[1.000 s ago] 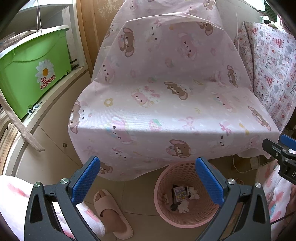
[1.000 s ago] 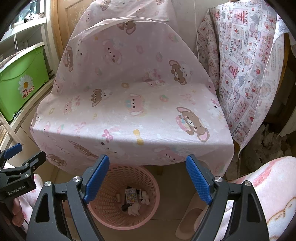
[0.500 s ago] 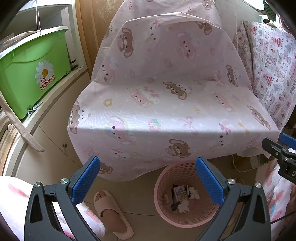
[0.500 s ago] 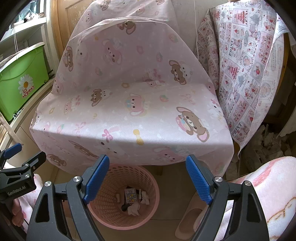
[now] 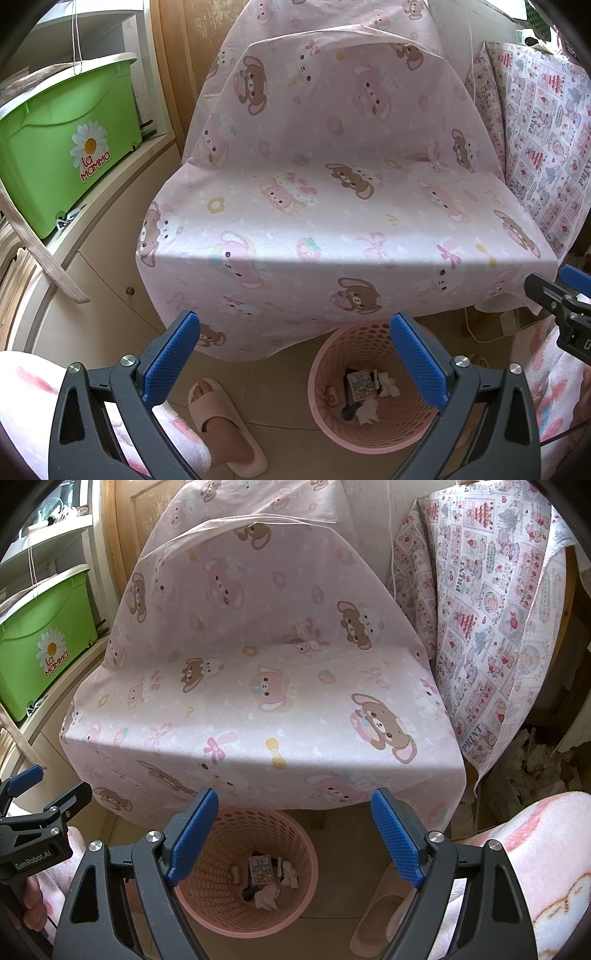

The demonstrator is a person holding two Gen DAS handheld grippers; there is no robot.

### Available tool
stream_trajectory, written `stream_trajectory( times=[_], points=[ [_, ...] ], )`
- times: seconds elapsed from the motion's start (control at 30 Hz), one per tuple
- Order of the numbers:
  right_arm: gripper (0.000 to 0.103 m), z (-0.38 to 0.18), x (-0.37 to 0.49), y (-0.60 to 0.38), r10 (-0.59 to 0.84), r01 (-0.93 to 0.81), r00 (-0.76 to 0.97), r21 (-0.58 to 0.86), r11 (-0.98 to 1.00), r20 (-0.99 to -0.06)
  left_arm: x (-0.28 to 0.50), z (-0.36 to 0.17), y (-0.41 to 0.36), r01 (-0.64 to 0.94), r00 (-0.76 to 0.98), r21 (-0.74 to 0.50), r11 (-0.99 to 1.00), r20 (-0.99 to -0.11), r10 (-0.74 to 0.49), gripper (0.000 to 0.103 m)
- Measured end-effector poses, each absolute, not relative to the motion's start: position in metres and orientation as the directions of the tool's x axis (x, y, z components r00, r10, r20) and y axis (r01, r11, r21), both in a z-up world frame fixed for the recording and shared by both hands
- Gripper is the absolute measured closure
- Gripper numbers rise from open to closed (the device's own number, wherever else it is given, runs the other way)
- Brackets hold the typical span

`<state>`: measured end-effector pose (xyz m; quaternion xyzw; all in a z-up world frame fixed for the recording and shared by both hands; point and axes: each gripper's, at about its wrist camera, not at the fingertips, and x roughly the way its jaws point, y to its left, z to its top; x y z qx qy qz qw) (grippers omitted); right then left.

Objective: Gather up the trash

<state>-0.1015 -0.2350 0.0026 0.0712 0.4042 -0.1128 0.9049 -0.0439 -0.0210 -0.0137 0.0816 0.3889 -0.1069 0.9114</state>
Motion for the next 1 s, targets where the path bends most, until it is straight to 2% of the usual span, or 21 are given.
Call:
stream_trajectory(
  times=[0.83, 1.0],
  points=[
    [0.017, 0.005, -0.103, -0.237, -0.145, 0.264, 0.65, 0.042, 0.964, -0.746, -0.044, -0.014, -0.022, 0.256, 0.676, 0.072, 0.964, -0.726, -0.125, 0.001],
    [0.017, 0.008, -0.087, -0.243, -0.1, 0.247, 0.614, 0.071, 0.966, -0.783, -0.039, -0.017, -0.019, 0.252, 0.663, 0.082, 0.964, -0.741, -0.11, 0.001]
  ],
)
